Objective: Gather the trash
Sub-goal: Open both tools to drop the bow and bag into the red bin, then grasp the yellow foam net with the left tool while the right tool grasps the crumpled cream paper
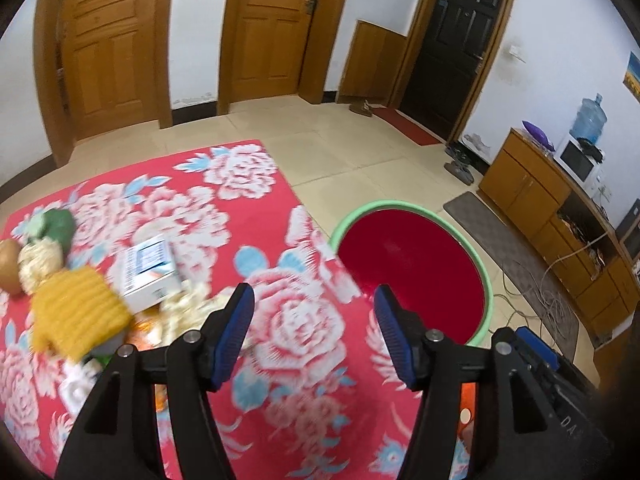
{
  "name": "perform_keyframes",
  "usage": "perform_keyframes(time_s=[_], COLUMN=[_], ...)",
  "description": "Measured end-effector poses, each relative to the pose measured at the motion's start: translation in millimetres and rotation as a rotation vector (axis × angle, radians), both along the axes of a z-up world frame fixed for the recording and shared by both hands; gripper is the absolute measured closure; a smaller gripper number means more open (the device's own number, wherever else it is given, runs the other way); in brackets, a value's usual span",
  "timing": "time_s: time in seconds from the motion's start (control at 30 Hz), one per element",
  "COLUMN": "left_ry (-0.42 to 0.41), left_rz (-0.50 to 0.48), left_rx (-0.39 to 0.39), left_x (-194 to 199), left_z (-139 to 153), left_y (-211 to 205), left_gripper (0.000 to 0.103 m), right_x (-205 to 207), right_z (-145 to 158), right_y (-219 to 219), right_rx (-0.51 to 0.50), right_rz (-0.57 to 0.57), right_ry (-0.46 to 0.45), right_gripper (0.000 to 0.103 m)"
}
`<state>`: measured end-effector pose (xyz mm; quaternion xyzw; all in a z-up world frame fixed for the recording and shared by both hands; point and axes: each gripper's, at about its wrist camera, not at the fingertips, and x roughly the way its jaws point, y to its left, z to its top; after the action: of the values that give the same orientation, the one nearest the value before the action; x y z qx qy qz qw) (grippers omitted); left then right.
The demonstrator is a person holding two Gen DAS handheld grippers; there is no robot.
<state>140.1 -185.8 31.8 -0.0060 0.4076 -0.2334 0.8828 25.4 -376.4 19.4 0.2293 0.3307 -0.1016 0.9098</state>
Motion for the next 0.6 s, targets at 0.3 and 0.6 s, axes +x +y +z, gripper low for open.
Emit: perform_keyframes(time_s=[0.3,0.6], left_ry=[-0.037,-0.046], left_rz=[0.104,0.221], left_rx=[0.004,0.014], left_x=[-19.7,-24.2], left_z=[16.1,16.0], left_y=[61.7,123.4], left_gripper=[0.040,0.040], right_x=[-0.7,13.0], right_z=[13.7,18.5], right_y=[36.6,71.5], right_rx=[-0.007,-0.026], right_rz=[0.086,0.177], right_ry=[-0.024,-0.024], right_gripper=[0.036,0.034])
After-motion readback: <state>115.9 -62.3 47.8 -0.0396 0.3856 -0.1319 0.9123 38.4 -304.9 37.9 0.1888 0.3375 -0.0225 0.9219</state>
